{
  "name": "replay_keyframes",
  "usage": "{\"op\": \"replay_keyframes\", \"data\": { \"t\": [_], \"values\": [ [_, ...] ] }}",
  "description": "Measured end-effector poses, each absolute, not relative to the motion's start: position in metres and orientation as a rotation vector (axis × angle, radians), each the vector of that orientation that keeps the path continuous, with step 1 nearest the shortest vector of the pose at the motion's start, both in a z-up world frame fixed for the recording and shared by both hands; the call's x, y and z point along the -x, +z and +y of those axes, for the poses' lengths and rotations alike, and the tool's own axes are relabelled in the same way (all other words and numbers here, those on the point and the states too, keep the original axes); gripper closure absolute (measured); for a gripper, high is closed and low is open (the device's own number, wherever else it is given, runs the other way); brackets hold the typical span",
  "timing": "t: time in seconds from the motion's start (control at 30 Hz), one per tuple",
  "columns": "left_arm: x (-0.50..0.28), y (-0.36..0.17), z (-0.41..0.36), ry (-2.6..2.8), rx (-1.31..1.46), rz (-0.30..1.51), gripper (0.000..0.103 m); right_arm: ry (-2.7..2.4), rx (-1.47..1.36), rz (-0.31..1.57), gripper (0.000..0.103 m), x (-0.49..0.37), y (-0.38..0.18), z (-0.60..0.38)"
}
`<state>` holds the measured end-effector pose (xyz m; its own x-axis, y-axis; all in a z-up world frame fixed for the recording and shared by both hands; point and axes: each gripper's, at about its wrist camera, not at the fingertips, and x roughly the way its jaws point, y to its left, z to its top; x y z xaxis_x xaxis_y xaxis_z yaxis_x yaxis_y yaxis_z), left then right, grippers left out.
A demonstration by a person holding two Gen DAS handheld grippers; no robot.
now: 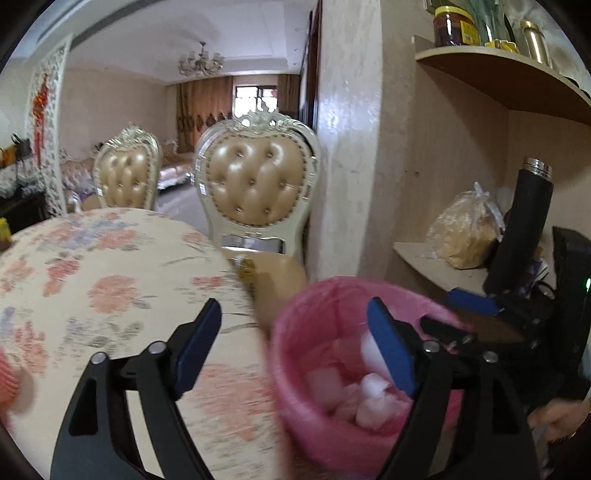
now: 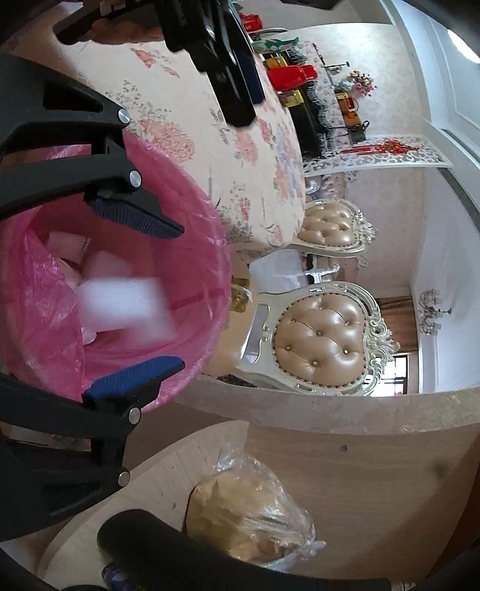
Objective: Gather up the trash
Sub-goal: 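Open both grippers over the pink bin to drop the items, then move both grippers back over the table items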
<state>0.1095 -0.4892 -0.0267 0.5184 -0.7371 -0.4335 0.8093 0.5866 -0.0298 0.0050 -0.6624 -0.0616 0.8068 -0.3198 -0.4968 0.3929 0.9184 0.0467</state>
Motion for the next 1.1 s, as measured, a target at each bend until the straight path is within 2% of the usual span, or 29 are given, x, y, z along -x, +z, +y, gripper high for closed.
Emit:
{"op": "replay_keyframes", "data": {
  "t": [0.1,0.17,0.47,0.83,1.1],
  "values": [
    [-0.113,-0.023,-0.46,-0.871,-0.204,0.391,0.008,-0.397,-0.155,0.493,0.04,0.004,-0.057,-0.657],
    [-0.115,-0.021,-0.436,-0.826,-0.217,0.377,0.005,-0.398,-0.156,0.48,0.04,0.013,-0.056,-0.652],
    [-0.132,-0.019,-0.318,-0.643,-0.201,0.375,0.005,-0.341,-0.175,0.475,0.04,0.021,-0.056,-0.6],
    [-0.131,-0.04,-0.194,-0.382,-0.206,0.413,0.005,-0.038,-0.11,0.489,0.038,-0.061,-0.045,-0.458],
    [-0.141,-0.029,-0.061,-0.119,-0.145,0.402,0.005,0.22,-0.075,0.553,0.038,-0.119,-0.051,-0.331]
  ]
}}
